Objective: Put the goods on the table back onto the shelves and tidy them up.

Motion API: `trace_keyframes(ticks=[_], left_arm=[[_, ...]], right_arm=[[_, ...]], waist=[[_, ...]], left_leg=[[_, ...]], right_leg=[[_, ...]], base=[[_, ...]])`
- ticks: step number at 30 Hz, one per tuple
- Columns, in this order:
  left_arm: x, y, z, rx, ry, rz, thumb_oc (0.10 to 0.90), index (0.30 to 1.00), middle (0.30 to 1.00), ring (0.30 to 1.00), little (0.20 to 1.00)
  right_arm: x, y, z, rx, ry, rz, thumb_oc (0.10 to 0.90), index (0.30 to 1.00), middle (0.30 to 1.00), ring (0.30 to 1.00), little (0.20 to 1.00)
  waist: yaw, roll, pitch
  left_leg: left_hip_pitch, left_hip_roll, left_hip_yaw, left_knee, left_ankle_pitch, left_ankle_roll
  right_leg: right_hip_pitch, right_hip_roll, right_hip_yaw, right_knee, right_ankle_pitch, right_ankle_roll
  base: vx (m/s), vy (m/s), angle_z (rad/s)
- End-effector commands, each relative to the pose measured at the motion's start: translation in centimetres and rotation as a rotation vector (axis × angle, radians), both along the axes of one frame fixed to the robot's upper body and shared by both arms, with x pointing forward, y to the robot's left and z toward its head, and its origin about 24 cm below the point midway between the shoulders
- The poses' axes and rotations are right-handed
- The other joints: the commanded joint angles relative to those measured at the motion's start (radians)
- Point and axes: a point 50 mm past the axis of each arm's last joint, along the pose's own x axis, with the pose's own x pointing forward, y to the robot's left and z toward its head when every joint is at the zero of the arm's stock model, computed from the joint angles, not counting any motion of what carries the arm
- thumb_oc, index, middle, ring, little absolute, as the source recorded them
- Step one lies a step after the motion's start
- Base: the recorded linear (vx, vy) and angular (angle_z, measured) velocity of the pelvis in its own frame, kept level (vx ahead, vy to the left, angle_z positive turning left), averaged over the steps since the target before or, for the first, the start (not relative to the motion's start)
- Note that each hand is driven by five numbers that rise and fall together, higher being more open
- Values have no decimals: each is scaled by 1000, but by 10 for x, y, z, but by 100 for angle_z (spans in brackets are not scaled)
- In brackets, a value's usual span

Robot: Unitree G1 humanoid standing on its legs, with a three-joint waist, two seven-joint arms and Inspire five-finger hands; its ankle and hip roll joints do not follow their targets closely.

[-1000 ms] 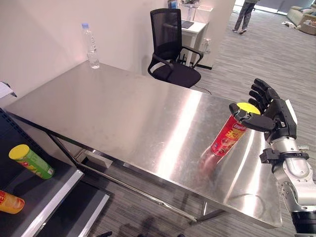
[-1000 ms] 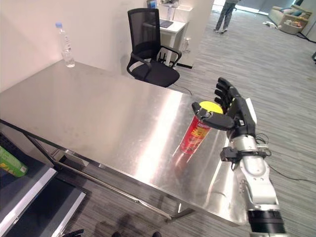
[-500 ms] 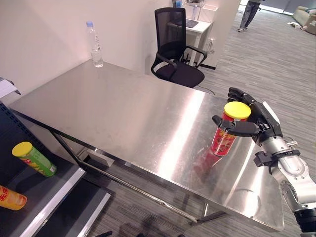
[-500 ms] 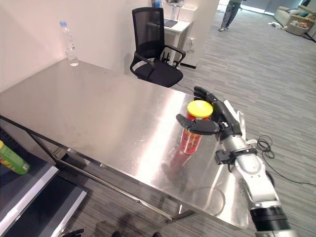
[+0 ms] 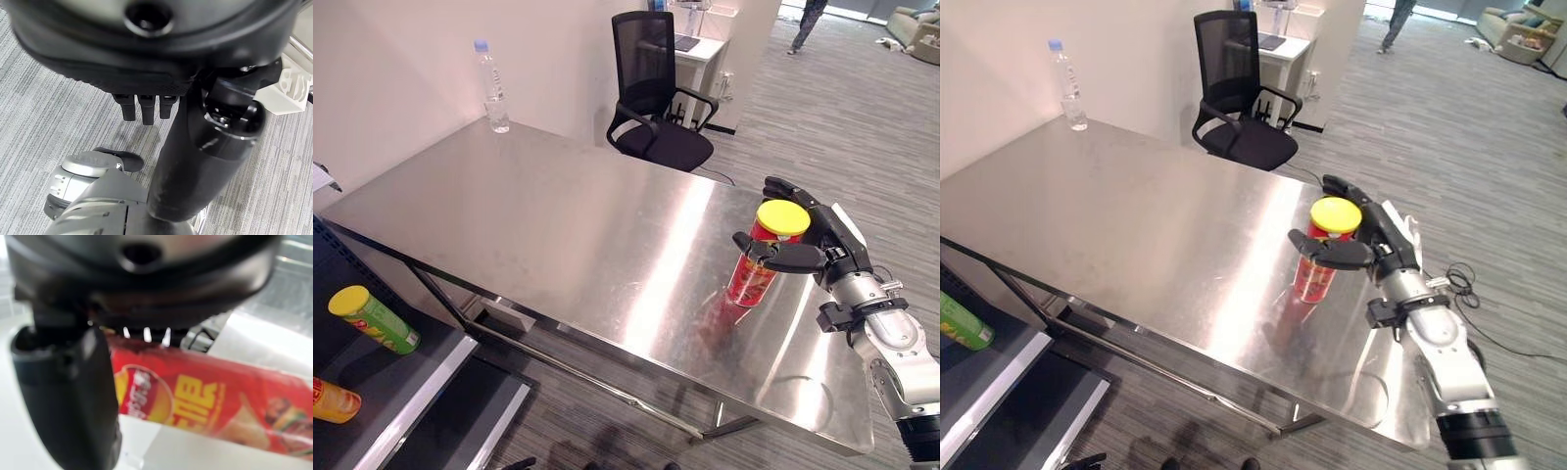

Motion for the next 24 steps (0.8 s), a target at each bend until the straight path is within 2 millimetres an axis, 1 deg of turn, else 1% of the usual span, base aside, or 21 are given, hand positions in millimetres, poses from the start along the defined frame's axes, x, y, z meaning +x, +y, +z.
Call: trace_keyframes(ticks=[1,24], left_arm=[[15,-2,2,-9,-35,-69,800,900,900,900,900],[14,-1,2,-5,-31,-65,800,900,900,900,900]], right_arm=[[2,-6,64,-76,-251,1,400,300,300,300,300],[2,-7,67,-75,-272,-28,400,300,300,300,300]], waist=[[18,0,-30],[14,-1,-28]], left_leg=[[-26,31,45,3,-49,-21],[-23,34,50,3,-54,-21]], right_leg=[[73,-19,-60,13,-81,50],[74,-18,-61,13,-81,49]], base=[[0,0,0],[0,0,0]])
